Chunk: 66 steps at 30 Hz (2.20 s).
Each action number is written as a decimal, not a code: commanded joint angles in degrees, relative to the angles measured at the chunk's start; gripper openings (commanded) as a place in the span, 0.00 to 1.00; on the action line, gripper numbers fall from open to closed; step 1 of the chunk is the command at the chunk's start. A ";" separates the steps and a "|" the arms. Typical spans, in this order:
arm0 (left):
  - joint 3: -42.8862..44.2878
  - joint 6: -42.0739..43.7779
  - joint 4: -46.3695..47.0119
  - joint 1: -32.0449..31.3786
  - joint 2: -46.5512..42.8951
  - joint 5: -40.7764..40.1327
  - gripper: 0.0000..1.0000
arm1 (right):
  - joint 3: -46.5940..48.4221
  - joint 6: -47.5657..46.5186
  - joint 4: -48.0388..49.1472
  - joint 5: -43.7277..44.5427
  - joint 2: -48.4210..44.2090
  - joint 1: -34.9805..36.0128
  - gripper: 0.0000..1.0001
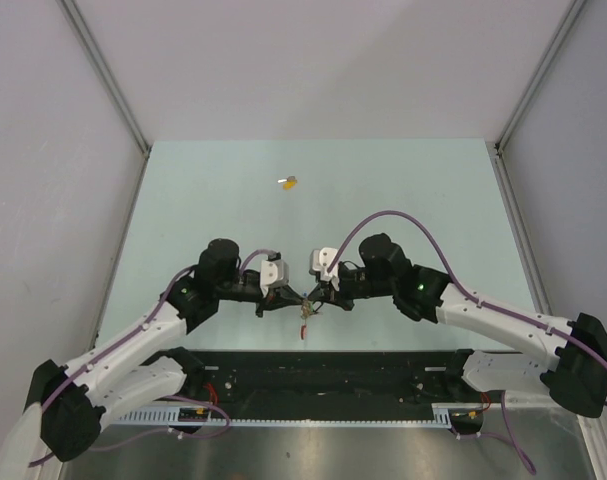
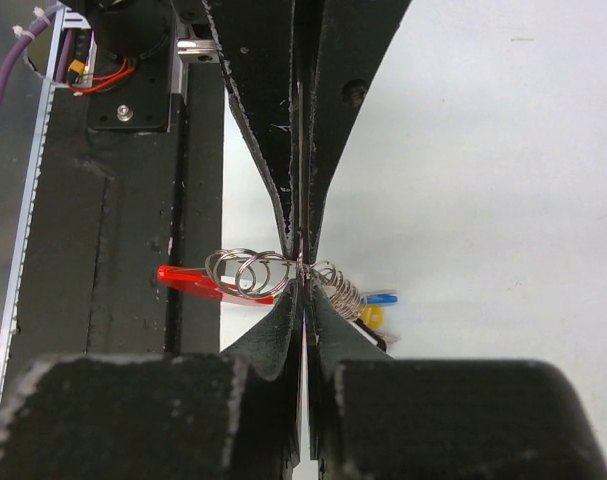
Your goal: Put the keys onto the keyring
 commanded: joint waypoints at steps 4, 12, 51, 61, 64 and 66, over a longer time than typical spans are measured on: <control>0.86 2.46 2.52 -0.73 -1.80 -0.23 0.00 | 3.44 0.59 3.04 -1.77 -1.60 0.41 0.00; 1.39 3.17 1.89 -0.73 -1.62 -0.41 0.00 | 3.44 0.67 2.16 -1.15 -2.21 0.41 0.23; -1.42 -0.79 9.36 -0.73 -3.38 0.56 0.00 | -4.91 3.22 9.45 -3.00 -4.23 -2.23 0.08; 0.77 0.79 4.79 -0.73 -1.36 0.64 0.00 | -4.47 3.22 9.98 -2.73 -5.03 -2.14 0.00; 1.74 1.14 3.21 -0.82 -0.04 1.08 0.00 | -3.51 2.78 9.10 -2.82 -4.67 -2.14 0.00; 2.27 1.50 1.98 -0.82 0.48 1.08 0.00 | -3.15 2.52 8.57 -2.73 -4.24 -2.14 0.00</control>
